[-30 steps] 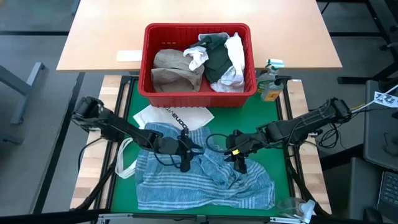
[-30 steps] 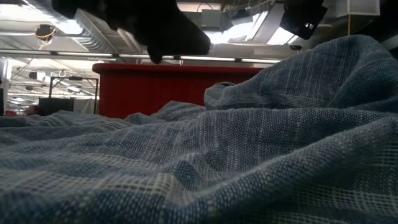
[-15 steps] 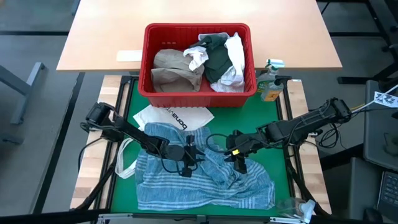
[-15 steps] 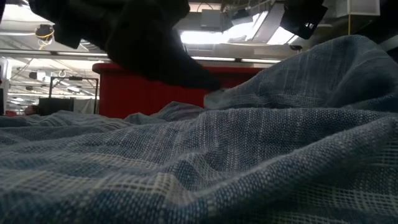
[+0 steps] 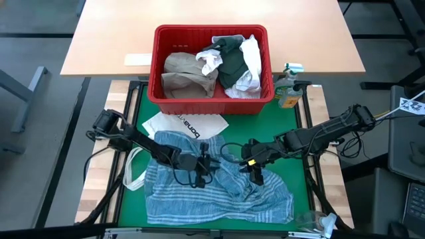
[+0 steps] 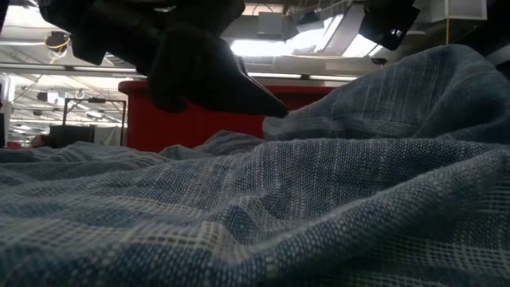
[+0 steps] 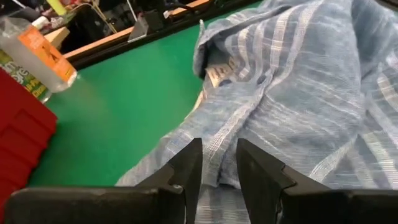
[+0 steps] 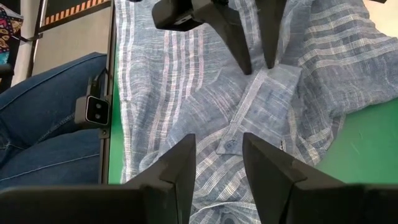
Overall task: Fold Laundry from Bin
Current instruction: Fold the blue polo shirt
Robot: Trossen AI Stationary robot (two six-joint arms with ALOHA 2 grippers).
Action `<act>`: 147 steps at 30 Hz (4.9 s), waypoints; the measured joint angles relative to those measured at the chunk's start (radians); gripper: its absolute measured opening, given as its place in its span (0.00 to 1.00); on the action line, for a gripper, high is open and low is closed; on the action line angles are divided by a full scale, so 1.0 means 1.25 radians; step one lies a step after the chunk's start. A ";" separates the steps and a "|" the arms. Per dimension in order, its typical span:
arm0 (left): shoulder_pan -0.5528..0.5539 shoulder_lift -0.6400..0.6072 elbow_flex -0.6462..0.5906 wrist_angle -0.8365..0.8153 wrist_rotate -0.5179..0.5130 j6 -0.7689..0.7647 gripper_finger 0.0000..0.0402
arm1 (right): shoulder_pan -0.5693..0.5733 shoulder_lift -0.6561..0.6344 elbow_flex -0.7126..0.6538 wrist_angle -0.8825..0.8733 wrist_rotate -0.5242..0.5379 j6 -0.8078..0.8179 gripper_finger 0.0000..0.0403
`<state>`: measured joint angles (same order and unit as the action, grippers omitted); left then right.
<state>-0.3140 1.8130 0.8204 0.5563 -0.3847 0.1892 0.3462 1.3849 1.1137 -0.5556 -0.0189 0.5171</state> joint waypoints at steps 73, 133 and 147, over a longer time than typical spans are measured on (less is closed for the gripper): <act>0.285 0.029 0.215 0.074 0.140 -0.099 0.00 | -0.025 -0.096 -0.202 -0.252 0.190 0.193 0.33; 0.260 0.029 0.216 -0.002 0.392 -0.018 0.02 | 0.210 -0.265 -0.229 -0.102 0.105 0.395 0.33; 0.155 0.029 0.216 -0.003 0.510 0.136 0.02 | 0.143 -0.256 -0.228 -0.088 0.392 0.144 0.33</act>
<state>-0.1202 1.8496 1.0901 0.5532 0.2523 0.3591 0.5245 1.0652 0.8288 -0.6657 0.4716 0.6969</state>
